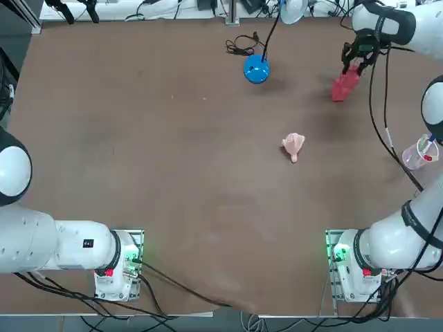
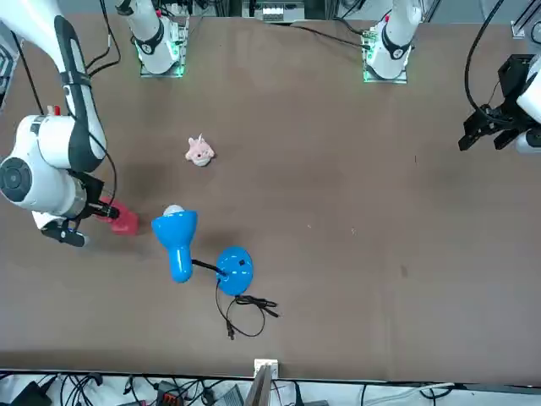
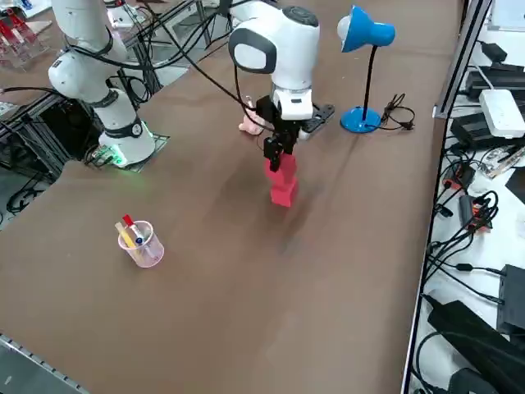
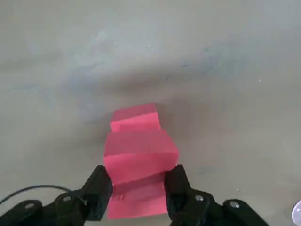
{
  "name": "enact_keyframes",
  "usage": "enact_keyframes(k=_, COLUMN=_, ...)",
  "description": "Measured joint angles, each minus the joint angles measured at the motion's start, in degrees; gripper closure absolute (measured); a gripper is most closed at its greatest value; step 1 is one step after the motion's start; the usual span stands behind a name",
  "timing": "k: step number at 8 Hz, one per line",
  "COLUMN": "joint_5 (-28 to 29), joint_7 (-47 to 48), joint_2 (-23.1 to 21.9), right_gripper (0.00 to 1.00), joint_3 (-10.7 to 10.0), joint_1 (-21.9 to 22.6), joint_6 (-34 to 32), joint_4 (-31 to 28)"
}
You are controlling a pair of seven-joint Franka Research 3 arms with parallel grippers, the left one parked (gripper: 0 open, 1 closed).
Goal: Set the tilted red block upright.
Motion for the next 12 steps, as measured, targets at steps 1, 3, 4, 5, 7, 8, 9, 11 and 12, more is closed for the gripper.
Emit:
enact_keyframes(k=1, joint_5=-1.48, joint_7=-0.59, joint_2=0.07, right_gripper=0.37, joint_3=0.01, joint_1=0.56, joint_6=0.0, joint_4=-0.01)
enact_keyframes(k=3, joint_5=-3.11, joint_7=-2.94, joint_2=0.33, right_gripper=0.37, joint_3=0.04, joint_1=1.32, joint_6=0.0, joint_4=-0.04)
enact_keyframes(k=4, joint_5=-3.21, joint_7=-4.79, joint_2=0.44, right_gripper=0.37, joint_3=0.04, joint_1=1.43, joint_6=0.01, joint_4=-0.07)
enact_keyframes(k=5, joint_5=-3.23, joint_7=-6.03, joint_2=0.55, right_gripper=0.37, joint_3=0.01, joint_1=1.42, joint_6=0.05, joint_4=-0.12)
enact_keyframes(k=7, joint_5=-4.01, joint_7=-7.13, joint_2=0.91, right_gripper=0.37, joint_3=0.01, joint_1=1.44, joint_6=0.49, joint_4=-0.16)
enact_keyframes(k=8, joint_5=-5.87, joint_7=-7.3, joint_2=1.24, right_gripper=0.37, joint_3=0.01, joint_1=1.44, joint_6=0.6, joint_4=-0.18)
enact_keyframes(k=9, joint_5=-7.33, joint_7=-7.31, joint_2=1.59, right_gripper=0.37, joint_3=0.01, joint_1=1.44, joint_6=0.71, joint_4=-0.2)
enact_keyframes(k=11, joint_5=-7.62, joint_7=-7.31, joint_2=2.17, right_gripper=0.37, joint_3=0.01, joint_1=1.47, joint_6=1.23, joint_4=-0.23)
enact_keyframes(k=12, joint_5=-7.62, joint_7=-7.28, joint_2=2.28, right_gripper=0.37, joint_3=0.01, joint_1=1.53, joint_6=1.44, joint_4=-0.23)
